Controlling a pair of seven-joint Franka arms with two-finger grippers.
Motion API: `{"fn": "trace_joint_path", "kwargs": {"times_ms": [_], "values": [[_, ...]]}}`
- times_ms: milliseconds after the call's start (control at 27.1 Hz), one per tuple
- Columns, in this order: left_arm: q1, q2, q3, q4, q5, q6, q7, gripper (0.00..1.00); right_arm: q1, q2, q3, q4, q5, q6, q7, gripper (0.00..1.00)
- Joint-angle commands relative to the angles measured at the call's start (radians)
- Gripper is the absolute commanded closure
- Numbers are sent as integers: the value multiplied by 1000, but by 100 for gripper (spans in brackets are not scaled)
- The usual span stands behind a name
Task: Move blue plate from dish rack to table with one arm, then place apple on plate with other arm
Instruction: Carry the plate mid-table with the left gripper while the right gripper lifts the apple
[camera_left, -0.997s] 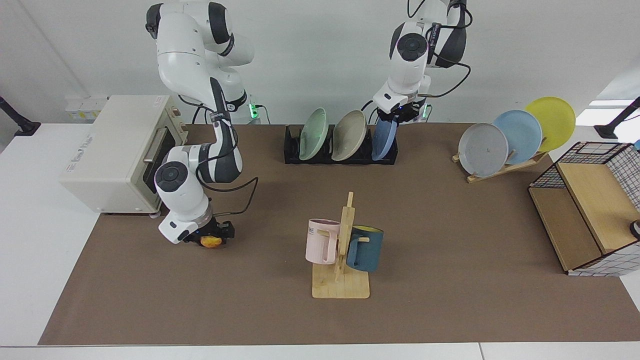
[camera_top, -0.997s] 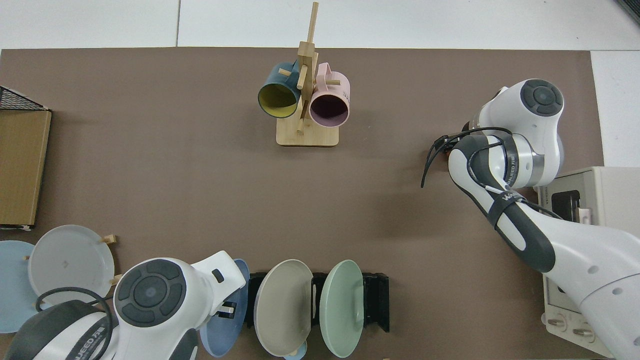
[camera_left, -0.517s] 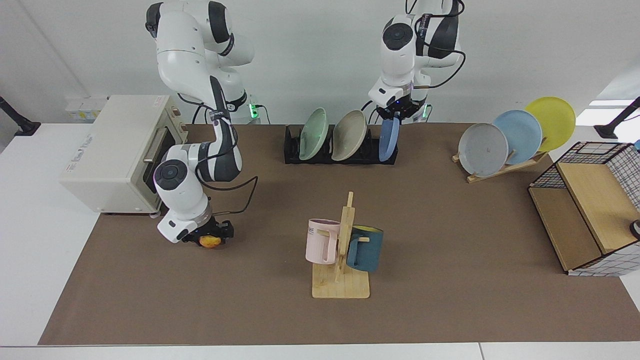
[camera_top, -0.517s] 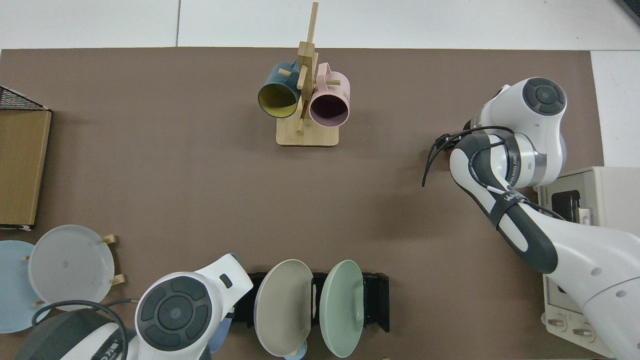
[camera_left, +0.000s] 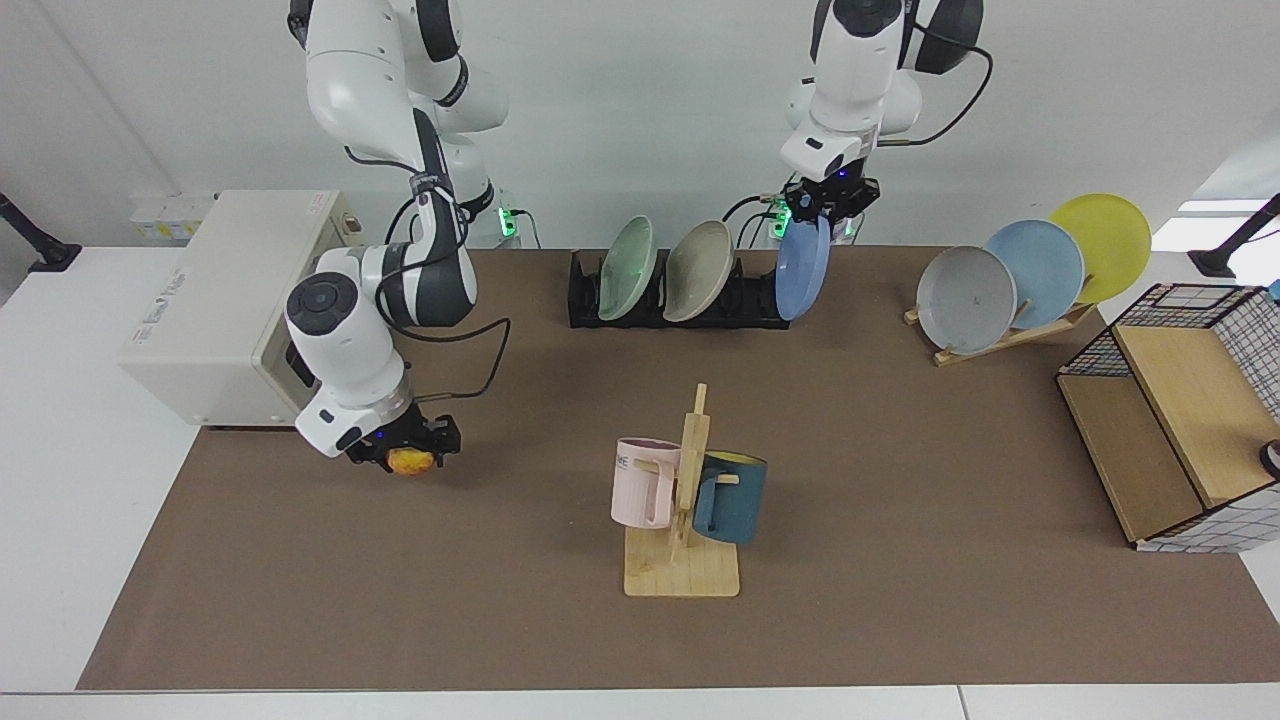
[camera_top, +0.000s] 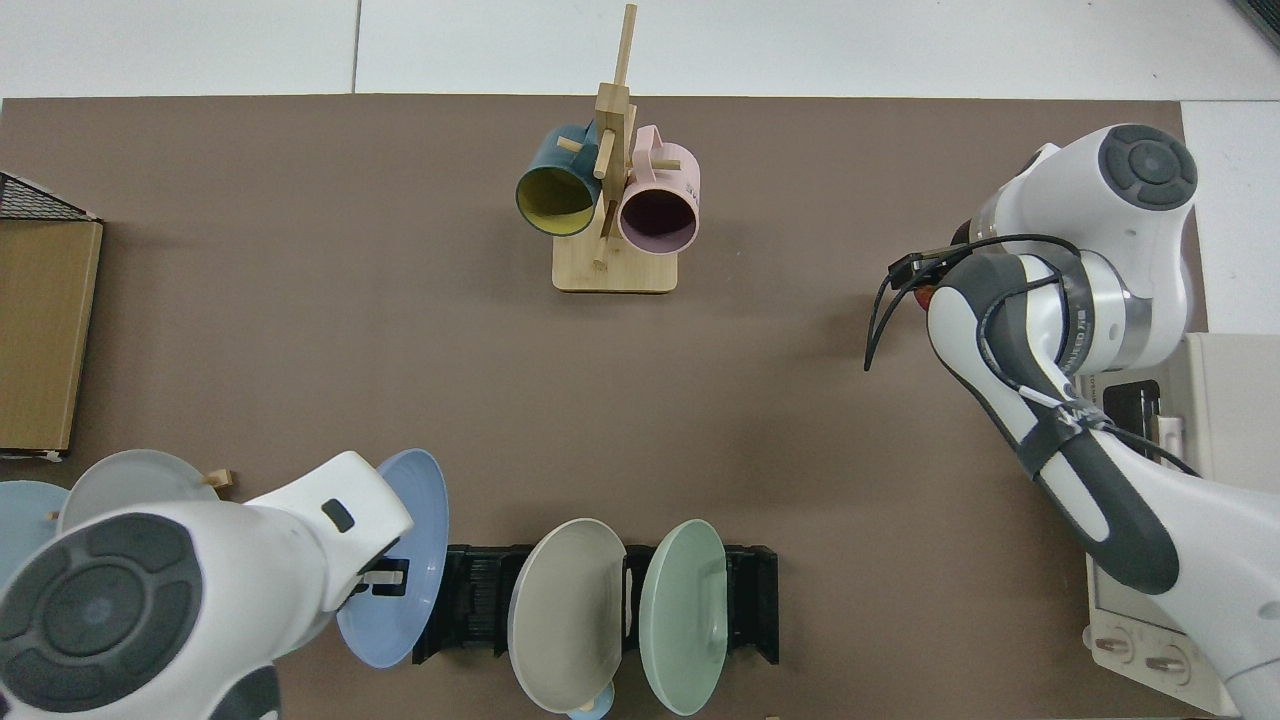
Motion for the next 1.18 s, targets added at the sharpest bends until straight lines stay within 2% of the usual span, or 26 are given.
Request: {"fn": "trace_joint_path", "kwargs": {"times_ms": [0, 74, 185, 369, 517, 739, 923, 1034, 1145], "values": [[10, 97, 58, 133, 6, -32, 38, 100, 7, -105, 8, -3, -6, -122, -14, 97], [7, 154, 95, 185, -8, -26, 51, 100, 23, -124, 7, 18, -1, -180, -14, 97], [7, 202, 155, 237, -123, -18, 97, 100, 20, -136, 7, 69, -1, -260, -14, 97], [13, 249, 195, 231, -203, 28, 178, 100, 18, -147, 5, 126, -1, -335, -16, 97], [30, 302, 204, 230, -316, 104, 195, 100, 15, -164, 7, 124, -6, -337, -16, 97], [52, 377, 204, 210, -476, 146, 283, 100, 18, -165, 7, 120, -3, -334, -11, 96], [44, 449, 198, 161, -559, 233, 363, 100, 24, -168, 7, 117, -3, -335, 16, 96], [18, 498, 172, 146, -579, 311, 541, 100, 27, -170, 7, 115, 0, -337, 16, 96], [10, 515, 168, 115, -620, 373, 528, 100, 29, -170, 8, 113, 3, -337, 18, 96]]}}
